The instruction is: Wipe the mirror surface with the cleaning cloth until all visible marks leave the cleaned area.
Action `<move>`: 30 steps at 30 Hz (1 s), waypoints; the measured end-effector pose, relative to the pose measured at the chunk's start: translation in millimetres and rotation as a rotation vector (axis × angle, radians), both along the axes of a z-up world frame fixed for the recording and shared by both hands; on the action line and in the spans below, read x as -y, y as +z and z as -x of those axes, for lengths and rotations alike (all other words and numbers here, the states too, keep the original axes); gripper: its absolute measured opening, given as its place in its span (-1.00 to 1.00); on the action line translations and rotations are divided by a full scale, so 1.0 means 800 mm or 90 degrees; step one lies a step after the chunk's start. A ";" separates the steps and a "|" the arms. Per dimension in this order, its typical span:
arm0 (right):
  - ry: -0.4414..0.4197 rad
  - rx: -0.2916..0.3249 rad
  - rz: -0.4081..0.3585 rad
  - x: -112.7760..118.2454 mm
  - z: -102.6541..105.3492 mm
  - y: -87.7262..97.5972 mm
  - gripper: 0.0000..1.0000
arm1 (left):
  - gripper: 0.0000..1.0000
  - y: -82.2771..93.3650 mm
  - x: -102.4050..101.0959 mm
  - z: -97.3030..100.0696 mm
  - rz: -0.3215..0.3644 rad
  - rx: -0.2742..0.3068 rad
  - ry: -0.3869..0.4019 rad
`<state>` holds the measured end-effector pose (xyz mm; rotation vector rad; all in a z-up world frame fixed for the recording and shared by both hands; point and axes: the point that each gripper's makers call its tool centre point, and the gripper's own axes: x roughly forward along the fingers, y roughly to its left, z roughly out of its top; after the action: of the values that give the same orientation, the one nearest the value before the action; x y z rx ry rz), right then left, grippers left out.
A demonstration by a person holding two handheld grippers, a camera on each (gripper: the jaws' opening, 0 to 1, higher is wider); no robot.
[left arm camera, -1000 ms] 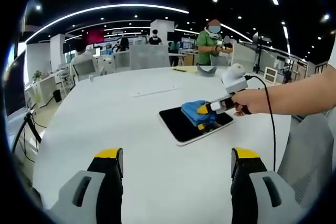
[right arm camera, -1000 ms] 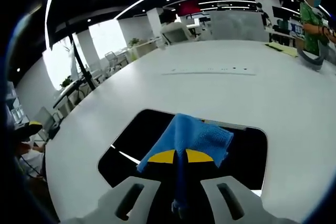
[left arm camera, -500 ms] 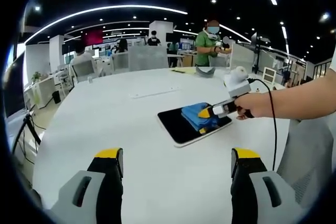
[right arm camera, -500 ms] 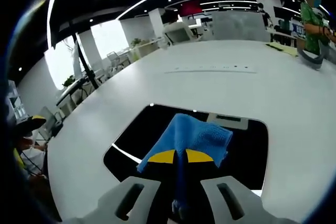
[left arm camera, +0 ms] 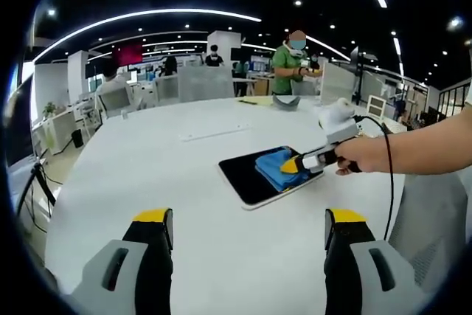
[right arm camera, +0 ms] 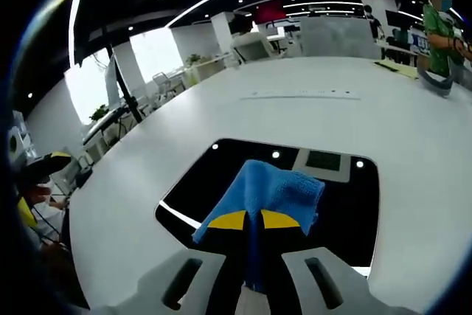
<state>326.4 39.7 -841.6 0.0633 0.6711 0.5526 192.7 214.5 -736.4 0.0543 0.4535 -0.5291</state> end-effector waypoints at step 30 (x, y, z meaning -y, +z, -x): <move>0.000 0.015 -0.003 -0.001 0.008 0.000 -0.98 | 0.70 -0.002 -0.002 0.005 0.002 -0.002 0.007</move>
<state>320.4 40.6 -841.7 0.0616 0.6474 0.5548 188.5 216.3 -737.6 0.0486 0.4560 -0.5193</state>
